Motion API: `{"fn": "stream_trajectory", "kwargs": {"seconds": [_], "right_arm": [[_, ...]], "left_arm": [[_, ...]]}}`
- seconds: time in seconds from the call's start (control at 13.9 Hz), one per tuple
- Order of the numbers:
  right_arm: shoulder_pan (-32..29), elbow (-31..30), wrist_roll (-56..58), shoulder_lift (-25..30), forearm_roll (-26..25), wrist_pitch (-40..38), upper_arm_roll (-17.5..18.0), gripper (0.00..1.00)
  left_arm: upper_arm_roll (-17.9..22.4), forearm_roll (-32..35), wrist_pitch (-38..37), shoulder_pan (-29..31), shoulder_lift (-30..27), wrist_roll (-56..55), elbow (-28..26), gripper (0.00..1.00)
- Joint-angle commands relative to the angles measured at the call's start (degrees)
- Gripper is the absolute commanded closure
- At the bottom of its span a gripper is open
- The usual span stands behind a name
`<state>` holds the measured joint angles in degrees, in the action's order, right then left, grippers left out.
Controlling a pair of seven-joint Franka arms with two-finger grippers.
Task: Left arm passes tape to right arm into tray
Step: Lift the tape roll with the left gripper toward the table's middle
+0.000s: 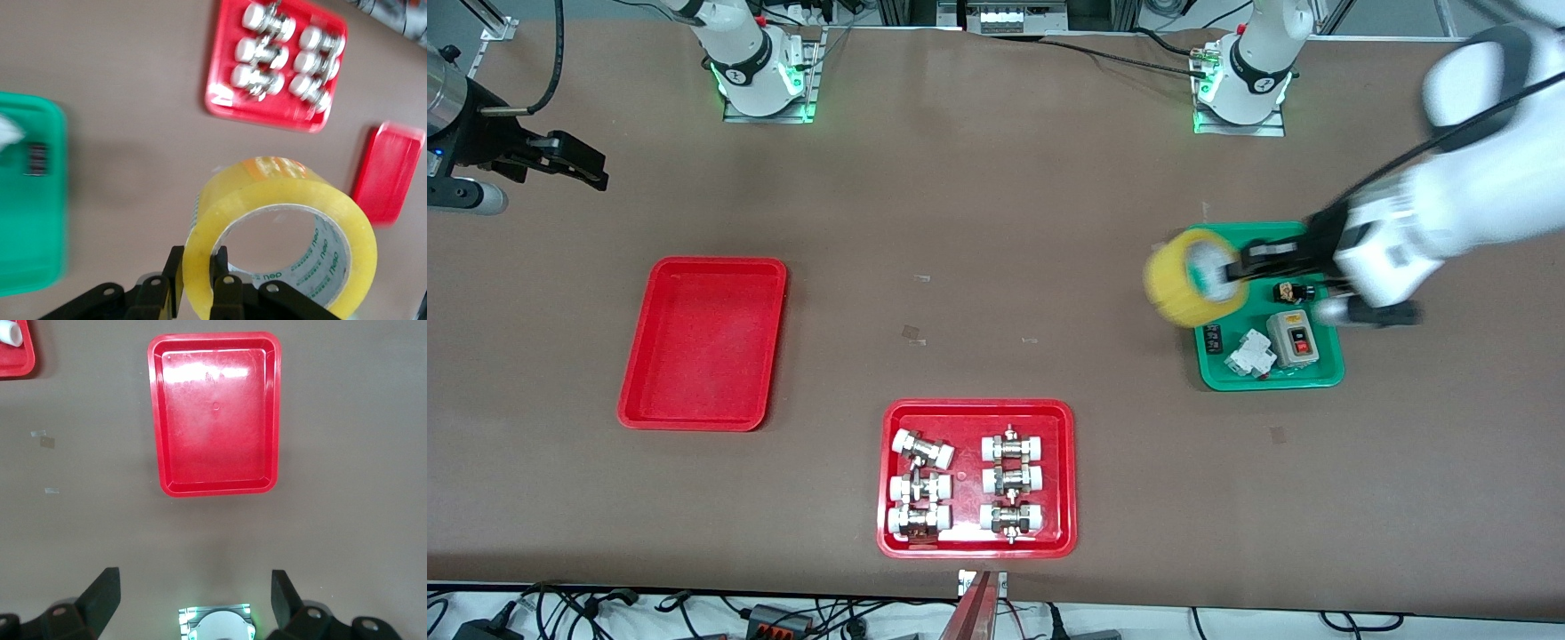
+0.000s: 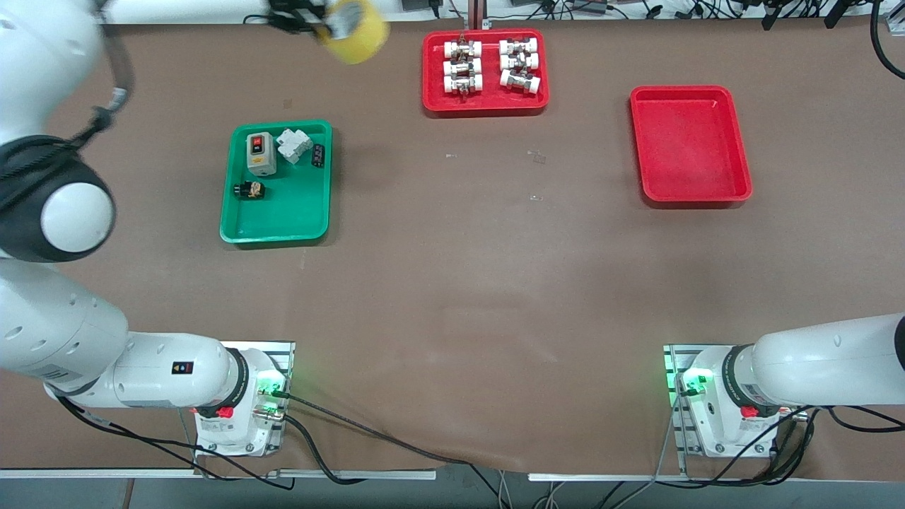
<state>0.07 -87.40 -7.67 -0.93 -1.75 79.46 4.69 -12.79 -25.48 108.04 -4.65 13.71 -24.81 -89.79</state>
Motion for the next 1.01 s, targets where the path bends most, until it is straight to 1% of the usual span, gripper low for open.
{"fn": "stream_trajectory", "kwargs": {"seconds": [0.0, 0.07, 0.22, 0.29, 0.36, 0.5, 0.57, 0.72, 0.79, 0.86, 0.93], "right_arm": [[-1.2, -0.3, 4.8, -0.5, 8.7, -1.3, -0.2, 0.0], [-2.1, -0.2, 5.7, -1.3, 13.7, -1.2, -0.2, 0.0], [-2.2, -0.3, 5.9, -2.8, 20.2, 0.5, -0.2, 0.0], [-2.2, -0.3, 5.9, -3.5, 23.3, 2.4, -0.2, 0.0], [-2.2, -0.6, 6.1, -4.4, 26.6, 4.3, -0.2, 0.0], [-2.0, -2.0, 8.0, -5.9, 33.0, 8.7, -0.2, 0.0], [-2.0, -3.3, 10.1, -6.7, 36.5, 11.7, -0.2, 0.0], [-1.8, -5.3, 13.4, -8.6, 43.7, 17.5, 0.0, 0.0], [-1.6, -5.7, 13.7, -9.4, 46.0, 19.4, 0.2, 0.0], [-1.0, -6.1, 13.8, -10.3, 48.0, 21.7, 0.5, 0.0], [1.0, -6.7, 14.3, -10.5, 50.2, 23.9, 0.4, 0.0]], "left_arm": [[0.8, 0.2, 14.6, -11.3, 5.5, -24.8, 2.8, 1.0], [0.8, 2.3, 19.2, -13.4, 6.7, -32.9, 2.8, 1.0], [0.5, 9.2, 21.1, -16.9, 7.4, -44.0, 2.8, 1.0], [0.4, 10.5, 21.2, -17.6, 8.1, -46.7, 2.8, 1.0], [0.3, 10.4, 21.7, -17.7, 9.2, -47.5, 2.9, 1.0], [0.4, 10.4, 22.5, -21.0, 10.2, -47.8, 3.0, 1.0], [0.5, 10.4, 23.0, -21.7, 10.8, -47.9, 3.5, 1.0], [0.5, 10.4, 27.5, -22.2, 12.4, -48.9, 4.3, 1.0], [0.4, 9.8, 30.7, -22.9, 13.3, -50.3, 4.4, 1.0], [0.4, 9.5, 32.5, -23.0, 13.5, -54.6, 4.4, 1.0], [0.3, 9.6, 33.5, -23.1, 13.5, -59.5, 4.4, 1.0]]}}
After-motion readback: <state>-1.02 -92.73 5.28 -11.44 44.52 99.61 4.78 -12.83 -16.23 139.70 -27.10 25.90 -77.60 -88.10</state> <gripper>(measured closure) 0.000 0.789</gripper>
